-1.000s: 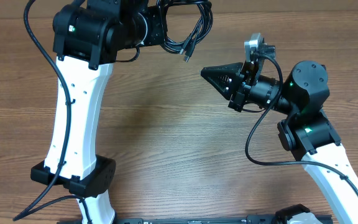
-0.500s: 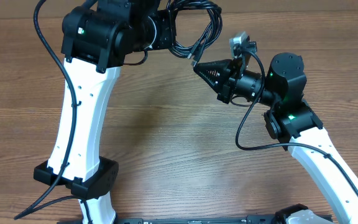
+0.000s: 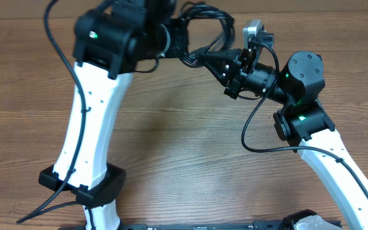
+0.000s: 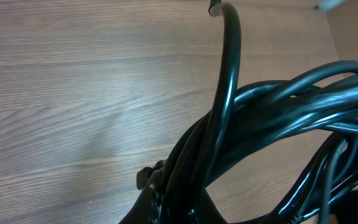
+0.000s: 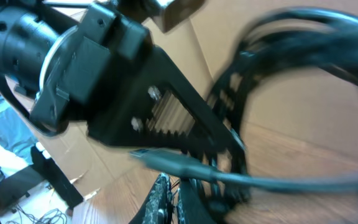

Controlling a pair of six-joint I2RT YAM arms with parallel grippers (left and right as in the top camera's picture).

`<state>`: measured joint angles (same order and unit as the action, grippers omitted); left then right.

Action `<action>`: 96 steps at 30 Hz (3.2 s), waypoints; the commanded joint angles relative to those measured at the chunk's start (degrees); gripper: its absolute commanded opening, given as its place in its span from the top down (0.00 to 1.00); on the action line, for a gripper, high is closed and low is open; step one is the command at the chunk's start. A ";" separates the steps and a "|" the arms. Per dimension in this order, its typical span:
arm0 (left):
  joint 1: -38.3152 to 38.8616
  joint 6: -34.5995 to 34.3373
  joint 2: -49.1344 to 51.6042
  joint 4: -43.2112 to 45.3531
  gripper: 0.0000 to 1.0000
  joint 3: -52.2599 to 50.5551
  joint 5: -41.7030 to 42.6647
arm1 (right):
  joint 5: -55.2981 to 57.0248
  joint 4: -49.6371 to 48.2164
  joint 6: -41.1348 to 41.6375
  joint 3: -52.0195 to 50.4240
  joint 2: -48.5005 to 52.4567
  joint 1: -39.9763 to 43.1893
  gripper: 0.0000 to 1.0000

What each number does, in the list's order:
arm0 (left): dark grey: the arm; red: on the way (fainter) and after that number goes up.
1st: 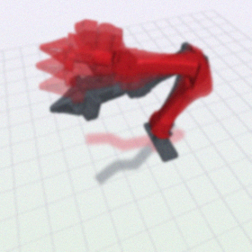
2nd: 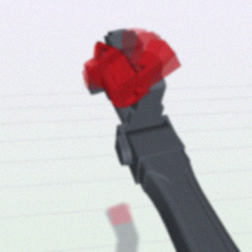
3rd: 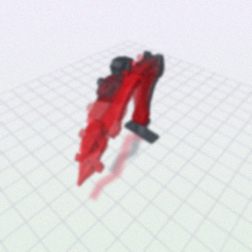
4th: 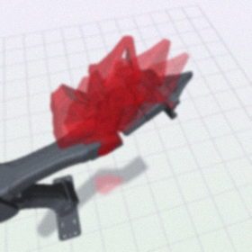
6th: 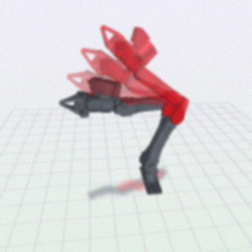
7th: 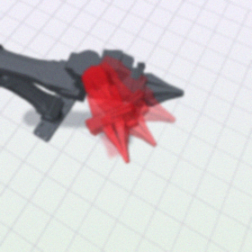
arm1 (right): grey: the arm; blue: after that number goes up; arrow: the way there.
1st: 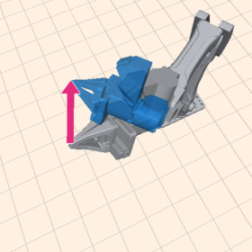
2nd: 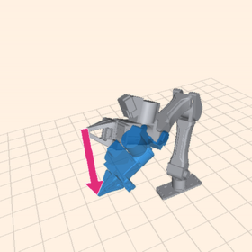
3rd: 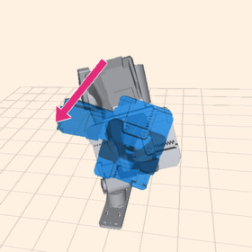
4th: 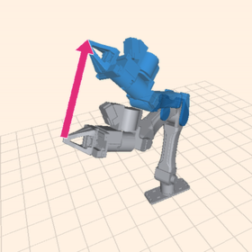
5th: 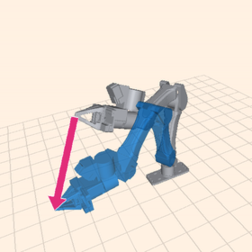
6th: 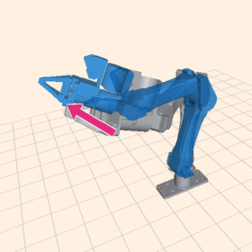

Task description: Untangle cables

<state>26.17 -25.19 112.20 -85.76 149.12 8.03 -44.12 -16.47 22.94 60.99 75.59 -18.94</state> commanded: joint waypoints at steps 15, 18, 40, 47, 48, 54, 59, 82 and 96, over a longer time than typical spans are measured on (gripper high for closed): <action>2.86 -0.76 -9.09 -0.83 0.96 0.31 -11.65 | 4.31 3.96 -0.31 3.61 -4.66 -0.26 0.96; 0.24 -0.81 -11.80 -1.51 0.96 0.31 -11.58 | 5.20 6.10 -0.70 4.50 -5.73 0.33 0.96; -0.33 -0.50 -13.31 -4.55 0.96 0.31 -12.96 | 23.58 21.86 -15.69 4.61 -4.74 -2.69 0.64; -0.33 -0.59 -13.25 -4.35 0.96 0.28 -14.14 | 21.11 25.31 -13.38 4.63 -4.76 -3.76 0.48; -0.33 -0.59 -13.20 -4.15 0.96 0.28 -14.73 | 19.58 25.11 -8.87 4.63 -4.90 -4.48 0.64; -0.33 -0.57 -12.39 -4.02 0.96 0.28 -15.93 | 14.19 18.62 4.15 4.76 -7.19 -7.21 0.96; -0.26 -0.63 -12.24 -4.04 0.96 0.28 -15.47 | 13.55 16.92 6.88 4.76 -10.43 -7.32 0.96; 4.72 -1.86 -7.65 -4.31 0.96 0.24 -14.16 | 16.20 20.00 4.59 4.74 -9.88 -7.52 0.96; 8.63 -1.90 -9.09 -4.44 0.96 0.31 -12.70 | 17.20 19.04 2.43 4.70 -4.39 -7.52 0.96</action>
<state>31.99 -26.04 105.16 -90.63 148.90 -6.07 -28.47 3.60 26.55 64.60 69.49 -26.09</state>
